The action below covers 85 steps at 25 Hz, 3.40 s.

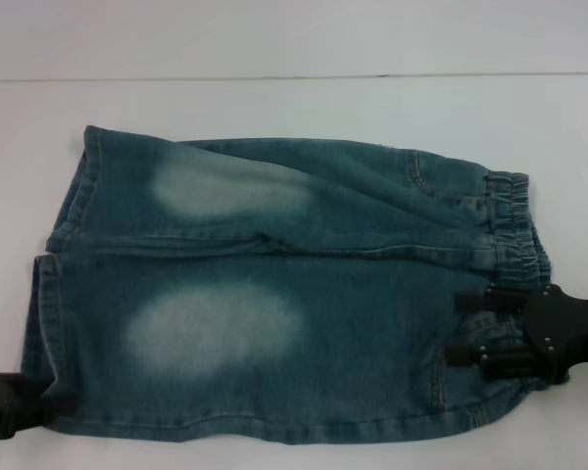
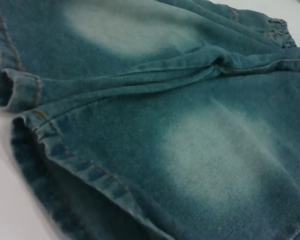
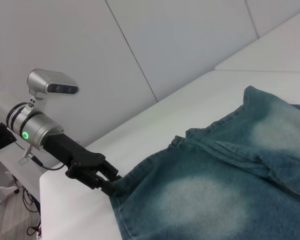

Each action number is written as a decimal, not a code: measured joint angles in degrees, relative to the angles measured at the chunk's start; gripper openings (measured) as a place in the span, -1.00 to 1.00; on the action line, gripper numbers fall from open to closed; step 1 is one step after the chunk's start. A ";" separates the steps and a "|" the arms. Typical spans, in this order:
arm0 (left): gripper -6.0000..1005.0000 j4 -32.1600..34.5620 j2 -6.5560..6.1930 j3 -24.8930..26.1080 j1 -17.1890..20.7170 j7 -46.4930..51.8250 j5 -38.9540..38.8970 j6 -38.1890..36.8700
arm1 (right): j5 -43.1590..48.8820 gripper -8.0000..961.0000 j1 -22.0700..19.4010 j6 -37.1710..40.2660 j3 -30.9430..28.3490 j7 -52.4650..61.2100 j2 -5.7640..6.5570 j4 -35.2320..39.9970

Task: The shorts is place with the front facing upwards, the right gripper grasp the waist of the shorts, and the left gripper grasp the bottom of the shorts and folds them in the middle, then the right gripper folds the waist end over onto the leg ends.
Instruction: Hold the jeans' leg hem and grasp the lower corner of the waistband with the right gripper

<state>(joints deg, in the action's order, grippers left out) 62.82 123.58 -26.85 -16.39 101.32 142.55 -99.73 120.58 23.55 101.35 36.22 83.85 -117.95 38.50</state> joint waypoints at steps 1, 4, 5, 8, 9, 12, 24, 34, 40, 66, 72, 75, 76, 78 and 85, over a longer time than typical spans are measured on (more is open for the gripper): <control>0.14 0.06 -0.01 -0.19 -0.04 -0.01 0.04 -0.05 | 0.00 0.89 0.00 0.00 0.00 0.00 0.00 0.00; 0.12 1.44 0.26 -1.45 -0.13 0.23 0.04 0.05 | 0.00 0.89 0.00 0.02 -0.06 0.00 0.00 0.00; -0.04 1.69 0.28 -1.61 -0.13 0.34 0.03 0.15 | 0.00 0.89 0.00 0.04 -0.09 0.00 0.00 0.00; -0.46 2.49 0.39 -1.68 -0.13 0.46 -0.33 0.27 | 0.00 0.89 -0.07 0.05 -0.28 0.02 0.00 0.00; -0.54 2.75 0.45 -1.69 -0.14 0.46 -0.38 0.28 | 0.00 0.89 -0.08 0.06 -0.33 0.03 0.00 0.00; -0.81 3.08 0.62 -1.61 -0.35 0.50 -0.44 0.34 | -0.09 0.89 -0.10 0.18 -0.42 0.13 0.00 0.00; -0.89 4.60 0.78 -1.71 -0.64 0.54 -3.40 -1.42 | -0.56 0.89 -4.06 7.82 -13.95 6.76 3.52 -0.14; -0.89 4.72 0.78 -2.22 -0.87 0.32 -4.97 -1.52 | 4.55 0.89 -8.75 2.23 -17.97 11.70 6.87 -3.29; -0.89 4.69 0.85 -3.18 -1.08 0.50 -5.01 -1.30 | 6.22 0.89 -7.77 -3.73 -17.54 5.65 4.50 -3.78; -0.89 4.42 0.95 -3.88 -0.67 0.10 -6.68 -1.86 | 8.04 0.89 -4.39 -11.25 -13.64 7.82 3.57 -5.21; -0.89 4.32 0.95 -4.02 -0.68 0.14 -6.71 -1.88 | 8.08 0.89 -4.04 -11.19 -12.59 8.43 3.10 -5.21; -0.89 4.31 0.95 -4.05 -0.88 0.21 -6.71 -1.87 | 8.08 0.88 -4.03 -10.14 -12.73 8.44 3.06 -5.20; -0.89 4.30 0.95 -4.08 -0.92 0.22 -6.71 -1.87 | 8.03 0.88 -4.03 -9.63 -12.86 8.44 3.07 -5.20; -0.89 4.18 0.95 -4.12 -0.98 0.22 -6.71 -1.87 | 7.82 0.87 -4.04 -8.81 -13.07 8.44 3.18 -5.19; -0.89 3.87 0.95 -4.65 -1.07 0.12 -6.71 -1.86 | 8.01 0.86 -4.45 -9.35 -12.87 9.92 3.62 -4.89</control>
<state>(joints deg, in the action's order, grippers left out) 66.69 124.54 -31.50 -17.45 101.45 135.84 -101.60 128.60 19.11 92.00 23.35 93.77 -114.33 33.60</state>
